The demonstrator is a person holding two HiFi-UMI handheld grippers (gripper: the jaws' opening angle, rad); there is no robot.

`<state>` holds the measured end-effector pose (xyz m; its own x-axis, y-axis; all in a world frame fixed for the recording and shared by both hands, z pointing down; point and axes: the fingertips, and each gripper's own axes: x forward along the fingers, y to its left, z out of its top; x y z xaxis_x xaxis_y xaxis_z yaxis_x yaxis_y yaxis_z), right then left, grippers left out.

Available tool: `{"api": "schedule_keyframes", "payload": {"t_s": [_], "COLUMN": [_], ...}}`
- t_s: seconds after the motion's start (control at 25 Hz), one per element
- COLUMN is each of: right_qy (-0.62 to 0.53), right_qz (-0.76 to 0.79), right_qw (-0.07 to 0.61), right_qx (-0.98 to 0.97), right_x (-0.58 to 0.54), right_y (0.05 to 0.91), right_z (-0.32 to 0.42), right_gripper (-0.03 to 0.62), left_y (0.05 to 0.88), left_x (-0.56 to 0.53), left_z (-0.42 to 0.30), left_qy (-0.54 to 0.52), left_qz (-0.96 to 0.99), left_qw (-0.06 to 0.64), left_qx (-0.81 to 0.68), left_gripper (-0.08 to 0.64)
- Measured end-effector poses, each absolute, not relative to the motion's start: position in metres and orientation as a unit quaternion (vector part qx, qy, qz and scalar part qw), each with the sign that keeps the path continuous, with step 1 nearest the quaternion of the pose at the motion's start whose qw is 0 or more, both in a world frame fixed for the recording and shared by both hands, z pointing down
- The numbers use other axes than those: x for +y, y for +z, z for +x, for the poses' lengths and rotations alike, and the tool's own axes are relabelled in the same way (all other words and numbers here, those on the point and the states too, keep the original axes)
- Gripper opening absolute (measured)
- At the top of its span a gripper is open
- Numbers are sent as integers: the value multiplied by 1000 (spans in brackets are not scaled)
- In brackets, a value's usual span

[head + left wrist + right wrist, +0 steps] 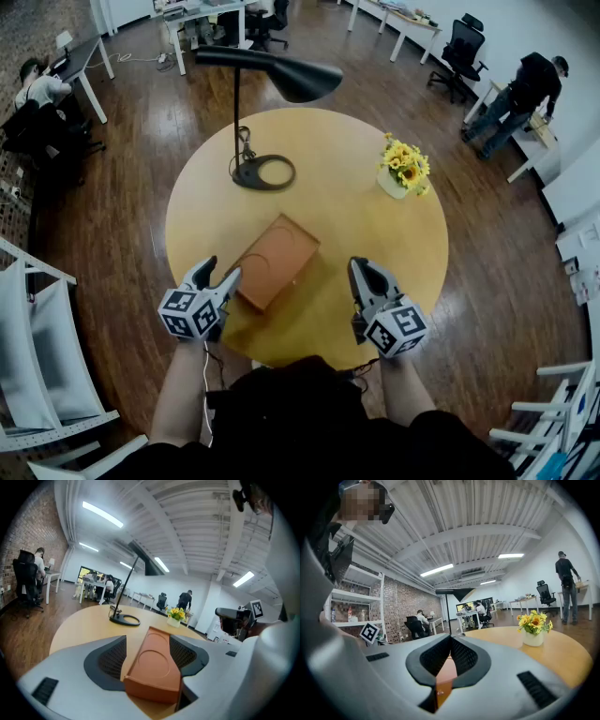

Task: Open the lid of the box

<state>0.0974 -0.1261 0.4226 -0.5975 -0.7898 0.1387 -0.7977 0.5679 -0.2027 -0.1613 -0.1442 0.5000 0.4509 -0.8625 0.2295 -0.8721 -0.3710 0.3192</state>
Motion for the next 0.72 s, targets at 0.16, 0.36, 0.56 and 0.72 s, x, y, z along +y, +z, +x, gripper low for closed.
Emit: {"api": "schedule_keyframes", "payload": {"t_s": [0.16, 0.36, 0.56, 0.72], "right_qy": [126, 133, 139, 135], "right_qz": [445, 446, 425, 374], "right_qw": [26, 49, 141, 228], "right_qx": [-886, -884, -883, -889], "right_x": [-133, -137, -143, -138], "right_y": [431, 444, 490, 545], "right_z": [99, 106, 97, 75], "right_gripper": [3, 4, 7, 46], "left_y": [544, 578, 594, 600], "left_x": [-167, -177, -178, -179], "left_z": [-147, -137, -134, -133], "left_qy": [79, 133, 176, 176], "left_qz": [814, 800, 791, 784], "left_qw": [244, 289, 315, 344], "left_qx": [-521, -509, -493, -486], "left_gripper": [285, 284, 272, 273]}}
